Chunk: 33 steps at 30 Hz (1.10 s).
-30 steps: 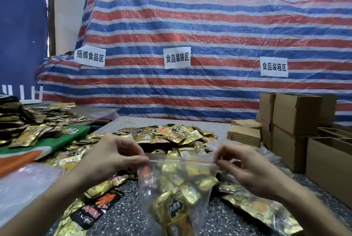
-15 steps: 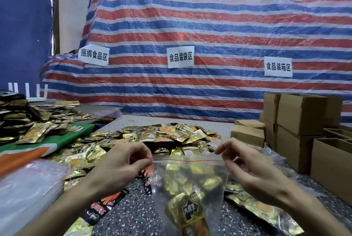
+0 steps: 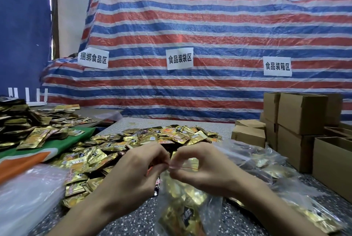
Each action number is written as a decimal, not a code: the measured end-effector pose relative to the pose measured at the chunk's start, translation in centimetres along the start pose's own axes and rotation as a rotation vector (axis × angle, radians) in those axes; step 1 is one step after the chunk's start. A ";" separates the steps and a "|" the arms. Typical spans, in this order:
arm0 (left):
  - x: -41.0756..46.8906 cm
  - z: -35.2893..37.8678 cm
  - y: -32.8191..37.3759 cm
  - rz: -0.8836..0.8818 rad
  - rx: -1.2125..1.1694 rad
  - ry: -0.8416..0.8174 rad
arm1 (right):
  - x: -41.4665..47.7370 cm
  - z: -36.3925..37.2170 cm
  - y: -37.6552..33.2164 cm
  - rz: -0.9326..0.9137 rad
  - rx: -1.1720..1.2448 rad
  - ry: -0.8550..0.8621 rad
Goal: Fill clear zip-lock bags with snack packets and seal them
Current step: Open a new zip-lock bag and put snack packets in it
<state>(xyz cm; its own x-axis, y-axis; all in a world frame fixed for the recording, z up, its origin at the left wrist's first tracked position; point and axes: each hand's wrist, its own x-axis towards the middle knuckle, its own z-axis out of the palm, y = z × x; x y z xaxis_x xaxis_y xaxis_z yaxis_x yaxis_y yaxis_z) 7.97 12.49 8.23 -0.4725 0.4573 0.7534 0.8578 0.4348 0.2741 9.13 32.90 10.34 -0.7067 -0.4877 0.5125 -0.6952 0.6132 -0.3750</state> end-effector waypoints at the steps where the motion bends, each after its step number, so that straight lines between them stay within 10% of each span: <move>1: -0.1 -0.1 -0.1 -0.001 0.012 -0.002 | 0.1 0.1 0.0 -0.004 0.025 0.013; 33: -1.4 1.5 0.1 0.122 -0.112 0.190 | -3.3 -1.7 0.1 0.137 -0.029 0.008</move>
<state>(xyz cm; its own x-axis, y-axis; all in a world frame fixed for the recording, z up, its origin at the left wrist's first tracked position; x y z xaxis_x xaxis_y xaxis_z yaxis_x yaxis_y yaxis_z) 8.40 13.04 6.35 -0.3269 0.3421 0.8810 0.9281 0.2921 0.2309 11.60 35.61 9.91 -0.7939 -0.3929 0.4642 -0.5877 0.6919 -0.4195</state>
